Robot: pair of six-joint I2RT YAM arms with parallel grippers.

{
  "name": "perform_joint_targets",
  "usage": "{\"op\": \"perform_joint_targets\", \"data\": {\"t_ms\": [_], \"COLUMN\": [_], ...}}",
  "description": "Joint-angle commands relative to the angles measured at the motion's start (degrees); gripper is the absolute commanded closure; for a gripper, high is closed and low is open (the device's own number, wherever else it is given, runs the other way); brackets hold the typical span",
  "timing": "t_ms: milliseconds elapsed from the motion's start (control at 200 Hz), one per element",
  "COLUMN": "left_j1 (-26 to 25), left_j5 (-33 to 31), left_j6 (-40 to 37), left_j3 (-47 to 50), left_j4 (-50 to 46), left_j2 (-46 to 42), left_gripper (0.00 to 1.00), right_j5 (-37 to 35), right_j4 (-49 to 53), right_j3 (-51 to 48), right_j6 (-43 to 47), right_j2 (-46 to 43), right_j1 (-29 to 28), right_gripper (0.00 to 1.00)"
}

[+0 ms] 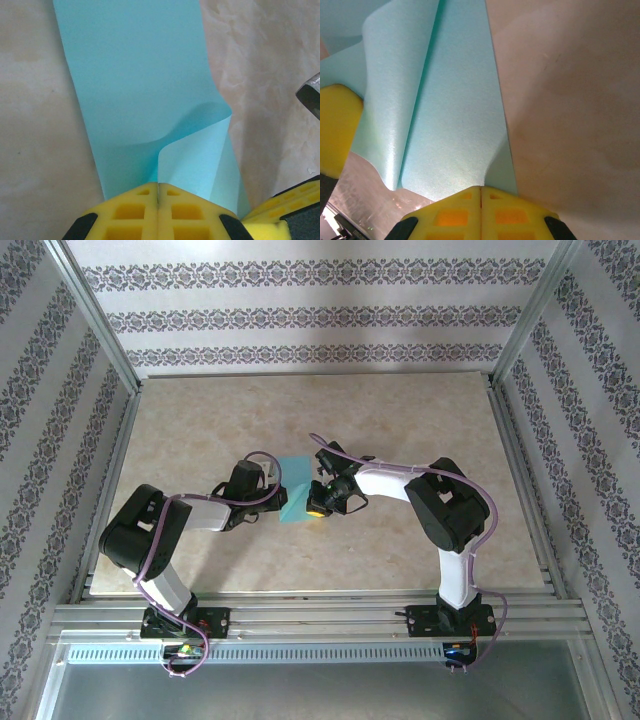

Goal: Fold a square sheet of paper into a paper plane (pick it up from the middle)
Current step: Fold the triangle a second time at the center of the table.

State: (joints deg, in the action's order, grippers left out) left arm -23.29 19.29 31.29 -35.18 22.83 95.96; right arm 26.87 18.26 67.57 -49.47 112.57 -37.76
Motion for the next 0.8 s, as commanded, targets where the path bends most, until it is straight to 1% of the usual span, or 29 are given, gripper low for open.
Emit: {"op": "perform_joint_targets", "data": {"t_ms": [0, 794], "left_j1": [1.1, 1.3], "left_j5": [0.1, 2.0], "left_j6": [-1.7, -2.5], "left_j3": [-1.2, -2.7], "left_j4": [-1.4, -1.7], "left_j2": [0.9, 2.7], "left_gripper": [0.95, 0.94], "right_j5": [-1.2, -1.1], "right_j4": [4.1, 4.3], "right_j3": [0.0, 0.2], "right_j6": [1.0, 1.1], "right_j2": [2.2, 2.5], "right_j1": [-0.5, -0.6], "right_gripper": [0.92, 0.92]}}
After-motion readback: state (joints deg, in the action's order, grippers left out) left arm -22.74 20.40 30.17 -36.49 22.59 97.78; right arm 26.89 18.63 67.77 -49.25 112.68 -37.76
